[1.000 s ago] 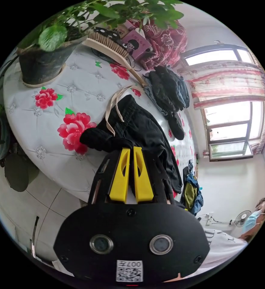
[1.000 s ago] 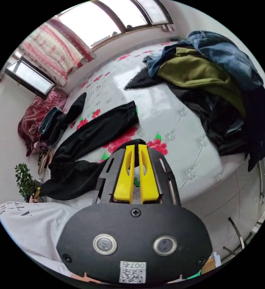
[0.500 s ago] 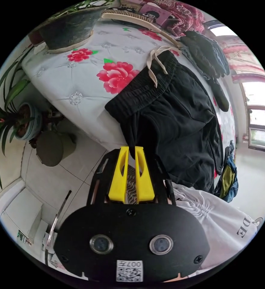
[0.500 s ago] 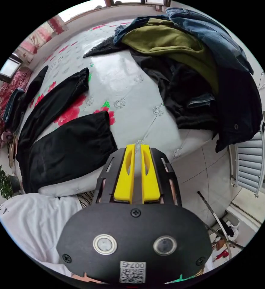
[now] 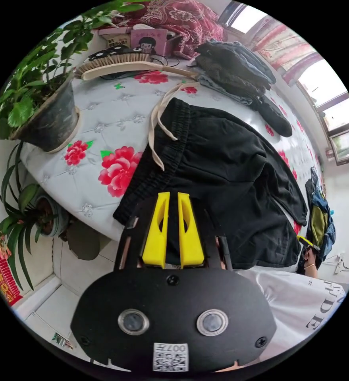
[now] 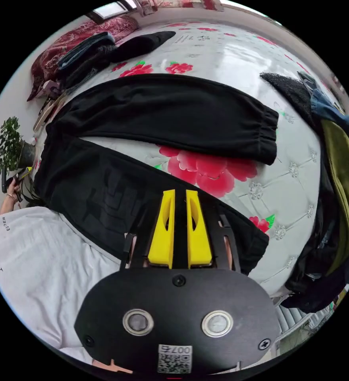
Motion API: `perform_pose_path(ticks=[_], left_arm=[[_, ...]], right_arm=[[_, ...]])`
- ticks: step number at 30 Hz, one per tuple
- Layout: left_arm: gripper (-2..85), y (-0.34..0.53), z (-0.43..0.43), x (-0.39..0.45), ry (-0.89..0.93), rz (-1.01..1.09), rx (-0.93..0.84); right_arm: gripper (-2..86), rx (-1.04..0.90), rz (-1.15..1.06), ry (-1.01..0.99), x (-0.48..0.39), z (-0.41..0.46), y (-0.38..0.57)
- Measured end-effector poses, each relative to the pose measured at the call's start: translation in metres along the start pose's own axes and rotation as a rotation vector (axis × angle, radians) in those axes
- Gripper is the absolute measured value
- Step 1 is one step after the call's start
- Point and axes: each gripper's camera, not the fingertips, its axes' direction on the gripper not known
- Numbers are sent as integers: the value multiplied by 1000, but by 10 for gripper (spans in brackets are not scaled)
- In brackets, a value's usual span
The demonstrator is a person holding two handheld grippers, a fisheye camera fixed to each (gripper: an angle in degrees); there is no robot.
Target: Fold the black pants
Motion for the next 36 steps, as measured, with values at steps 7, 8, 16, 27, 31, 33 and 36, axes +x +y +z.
perform_pose_path(ticks=[7, 8, 16, 27, 31, 33, 36], left_arm=[[7, -63, 66, 75, -123, 126, -67], [0, -75, 77, 80, -152, 121, -82], [-5, -113, 114, 98, -159, 89, -196], [112, -240, 112, 192, -267, 542, -48], [53, -260, 176, 230, -368, 706, -237], [3, -261, 182, 250, -353, 782, -238], [-6, -262, 180, 256, -378, 747, -268]], right_arm=[[14, -99, -86, 84, -22, 22, -20], [12, -113, -44, 81, -16, 21, -27], [57, 199, 83, 44, 13, -48, -90], [69, -64, -88, 195, 14, 13, -221], [34, -131, -128, 177, 8, 15, -225], [15, -199, -158, 190, 1, 16, -226], [4, -21, -120, 299, -11, -20, -219]])
